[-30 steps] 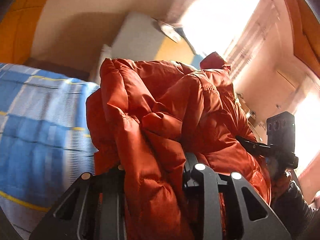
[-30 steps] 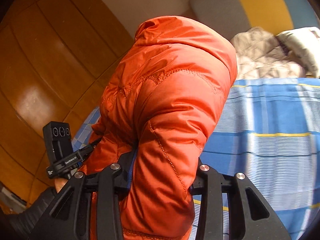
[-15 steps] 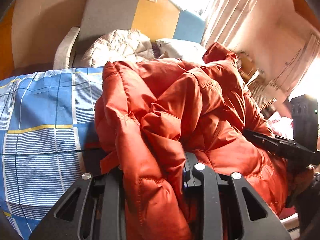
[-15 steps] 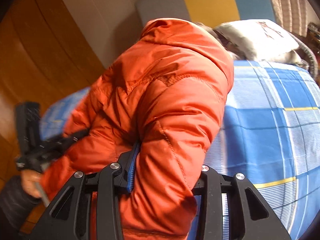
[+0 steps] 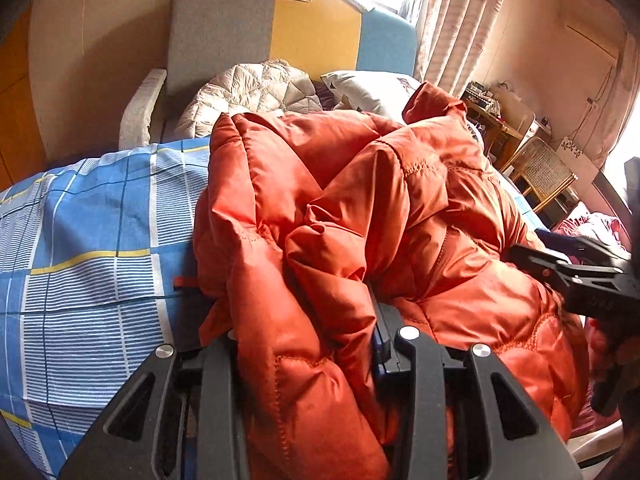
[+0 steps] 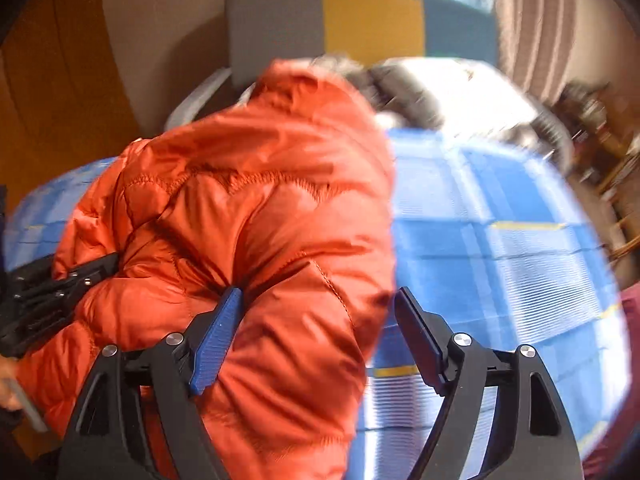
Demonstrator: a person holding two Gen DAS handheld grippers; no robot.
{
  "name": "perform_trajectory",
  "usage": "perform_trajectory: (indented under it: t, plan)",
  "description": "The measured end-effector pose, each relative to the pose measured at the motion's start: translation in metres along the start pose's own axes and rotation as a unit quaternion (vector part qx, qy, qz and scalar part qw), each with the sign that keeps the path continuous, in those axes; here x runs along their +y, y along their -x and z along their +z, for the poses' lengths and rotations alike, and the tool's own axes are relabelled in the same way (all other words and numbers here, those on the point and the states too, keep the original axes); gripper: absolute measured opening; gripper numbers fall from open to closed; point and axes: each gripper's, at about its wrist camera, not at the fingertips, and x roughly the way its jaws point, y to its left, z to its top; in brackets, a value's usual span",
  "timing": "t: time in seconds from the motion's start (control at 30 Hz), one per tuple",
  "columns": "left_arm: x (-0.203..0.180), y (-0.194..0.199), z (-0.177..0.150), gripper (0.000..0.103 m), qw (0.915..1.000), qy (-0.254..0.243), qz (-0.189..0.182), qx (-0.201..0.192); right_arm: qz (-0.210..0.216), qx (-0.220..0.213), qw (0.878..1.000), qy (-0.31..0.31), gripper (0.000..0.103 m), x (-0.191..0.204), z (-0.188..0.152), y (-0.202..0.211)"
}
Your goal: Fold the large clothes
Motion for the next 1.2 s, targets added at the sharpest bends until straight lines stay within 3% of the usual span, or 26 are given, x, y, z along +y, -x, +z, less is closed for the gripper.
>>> perform_trajectory:
  t: [0.17,0.4,0.53,0.87,1.03,1.2]
  plan:
    - [0.002,0.009,-0.006,0.043,0.9998,0.003,0.013,-0.017,-0.019,-0.054,0.998,-0.036,0.077,0.022,-0.021,0.043]
    - [0.012,0.008,-0.019,0.049,0.9990,0.016,0.029,-0.030,-0.051,-0.090,0.994,-0.046,0.077,0.040,-0.050,0.039]
    - [0.014,-0.001,-0.020,0.054,0.9989,0.013,0.035,-0.028,-0.056,-0.087,0.993,-0.064,0.077,0.034,-0.059,0.028]
    - [0.018,-0.022,-0.031,0.059,0.9983,0.026,0.046,-0.027,-0.090,-0.069,0.993,-0.042,0.078,0.047,-0.076,-0.010]
    - [0.013,-0.009,-0.016,0.061,0.9978,0.027,0.060,-0.009,-0.076,-0.057,0.994,-0.051,0.078,0.043,-0.066,0.003]
    - [0.005,0.021,-0.003,0.062,0.9966,0.023,0.072,-0.032,-0.058,-0.070,0.993,-0.073,0.078,0.035,-0.055,0.025]
